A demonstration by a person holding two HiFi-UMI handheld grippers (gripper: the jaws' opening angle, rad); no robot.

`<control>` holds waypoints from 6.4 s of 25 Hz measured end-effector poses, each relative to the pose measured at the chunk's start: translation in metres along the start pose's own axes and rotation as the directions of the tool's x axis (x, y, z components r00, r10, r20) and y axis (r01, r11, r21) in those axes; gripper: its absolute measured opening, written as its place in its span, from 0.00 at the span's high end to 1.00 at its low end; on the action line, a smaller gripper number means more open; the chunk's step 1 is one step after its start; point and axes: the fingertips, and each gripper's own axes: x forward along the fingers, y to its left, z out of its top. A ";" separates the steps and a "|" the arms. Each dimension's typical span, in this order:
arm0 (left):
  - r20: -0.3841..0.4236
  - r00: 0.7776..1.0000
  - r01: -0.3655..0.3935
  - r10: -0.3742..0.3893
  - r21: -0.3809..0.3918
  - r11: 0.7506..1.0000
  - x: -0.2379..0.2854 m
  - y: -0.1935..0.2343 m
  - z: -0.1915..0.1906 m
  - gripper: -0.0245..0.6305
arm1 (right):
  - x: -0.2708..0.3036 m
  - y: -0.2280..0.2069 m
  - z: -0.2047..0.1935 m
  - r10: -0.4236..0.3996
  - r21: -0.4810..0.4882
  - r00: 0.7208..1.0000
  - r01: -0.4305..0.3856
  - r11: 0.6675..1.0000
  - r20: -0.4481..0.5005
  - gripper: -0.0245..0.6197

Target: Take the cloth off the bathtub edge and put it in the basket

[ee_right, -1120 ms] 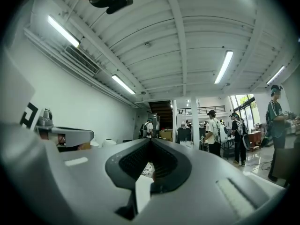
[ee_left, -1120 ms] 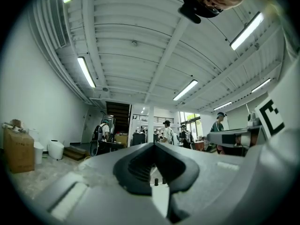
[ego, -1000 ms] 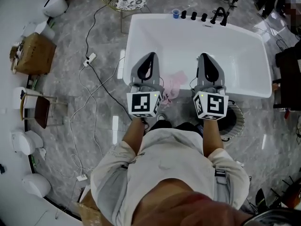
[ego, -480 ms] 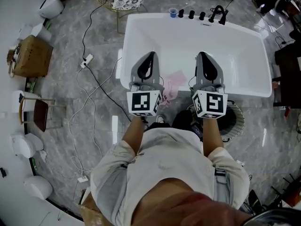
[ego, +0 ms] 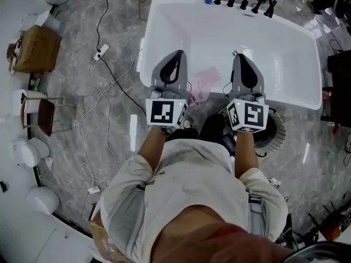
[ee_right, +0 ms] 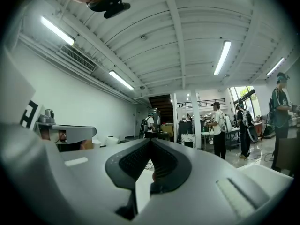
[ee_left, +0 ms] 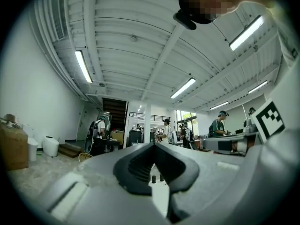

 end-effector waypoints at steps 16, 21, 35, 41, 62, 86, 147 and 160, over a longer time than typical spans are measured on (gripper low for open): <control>-0.132 0.984 -0.110 0.117 0.065 0.992 -0.031 0.031 -0.118 0.96 | 0.016 0.055 -0.170 0.207 0.106 0.950 -0.187 0.977 -0.232 0.96; -0.175 0.974 -0.140 0.144 0.039 0.989 -0.050 0.044 -0.152 0.96 | 0.016 0.086 -0.235 0.283 0.124 0.903 -0.256 0.959 -0.324 0.95; -0.210 0.956 -0.205 0.203 0.012 0.979 -0.113 0.046 -0.232 0.96 | -0.012 0.155 -0.423 0.416 0.131 0.649 -0.440 0.888 -0.637 0.73; -0.224 0.943 -0.254 0.247 -0.001 0.967 -0.138 0.052 -0.257 0.96 | -0.023 0.176 -0.489 0.399 0.035 0.531 -0.568 0.822 -0.748 0.49; -0.263 0.920 -0.312 0.290 -0.044 0.949 -0.173 0.068 -0.285 0.96 | -0.029 0.196 -0.609 0.130 -0.185 0.270 -0.872 0.453 -0.954 0.34; -0.246 0.928 -0.297 0.279 -0.038 0.954 -0.162 0.069 -0.251 0.96 | -0.038 0.193 -0.562 0.131 -0.287 0.377 -0.851 0.440 -0.917 0.68; 0.090 0.982 -0.170 0.165 0.058 0.984 -0.072 0.017 0.035 0.96 | -0.021 0.059 0.042 0.083 -0.036 0.993 -0.081 0.996 0.083 0.82; 0.084 0.996 0.002 -0.006 0.049 0.999 -0.016 -0.029 0.041 0.96 | -0.048 -0.016 0.059 -0.123 -0.059 0.989 0.128 0.990 0.087 0.82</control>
